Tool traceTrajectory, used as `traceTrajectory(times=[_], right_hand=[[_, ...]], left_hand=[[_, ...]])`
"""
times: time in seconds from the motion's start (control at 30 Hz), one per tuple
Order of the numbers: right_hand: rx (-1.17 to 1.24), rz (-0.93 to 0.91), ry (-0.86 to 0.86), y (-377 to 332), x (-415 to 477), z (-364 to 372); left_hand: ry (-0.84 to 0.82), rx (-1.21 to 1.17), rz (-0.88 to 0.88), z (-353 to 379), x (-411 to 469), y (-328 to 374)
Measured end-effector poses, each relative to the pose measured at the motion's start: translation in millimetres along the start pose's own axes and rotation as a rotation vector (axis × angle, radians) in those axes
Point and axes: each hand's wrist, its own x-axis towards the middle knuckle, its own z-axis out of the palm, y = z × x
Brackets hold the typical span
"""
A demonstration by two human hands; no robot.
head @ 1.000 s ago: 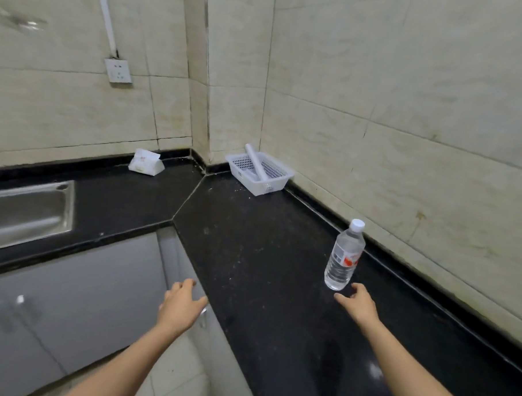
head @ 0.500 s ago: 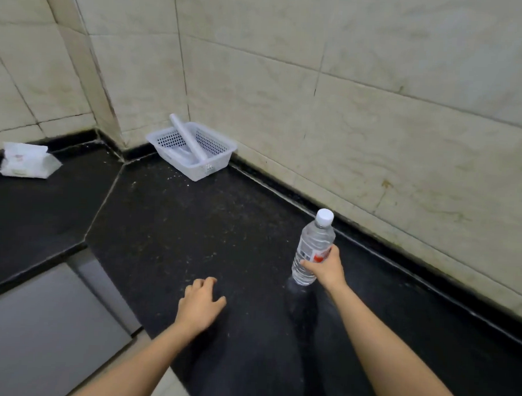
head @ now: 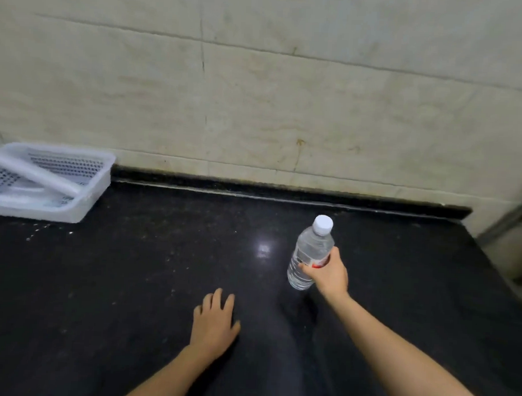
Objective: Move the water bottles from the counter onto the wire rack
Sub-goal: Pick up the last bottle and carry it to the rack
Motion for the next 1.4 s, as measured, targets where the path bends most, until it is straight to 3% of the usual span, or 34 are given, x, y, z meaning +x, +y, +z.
traceTrajectory(times=[0.2, 0.33, 0.43, 0.63, 0.9, 1.13, 1.4], right_hand=[[-0.001, 0.117, 0.187, 46.1, -70.0, -64.5], [-0.002, 0.168, 0.300, 75.9, -113.7, -113.0], [0.021, 0.199, 0.386, 98.0, -148.5, -150.4], [0.117, 0.185, 0.602, 152.1, -222.7, -252.9], [0.042, 0.148, 0.691, 206.3, -304.4, -412.7], [0.195, 0.190, 0.812, 248.4, -332.1, -494.4], [0.165, 0.229, 0.855, 290.3, -303.6, -574.0]], left_hand=[[0.004, 0.041, 0.130, 14.0, -17.1, 16.7], [-0.004, -0.046, 0.129, 20.0, -25.5, 31.7], [0.006, 0.034, 0.103, 23.7, -31.2, 69.9], [0.067, 0.089, 0.419, 33.5, -70.6, 221.5], [0.192, -0.061, 0.694, 28.0, -156.0, 446.3], [0.282, -0.034, 0.812, 4.2, -177.2, 558.8], [0.327, -0.077, 0.938, -11.0, -164.3, 688.6]])
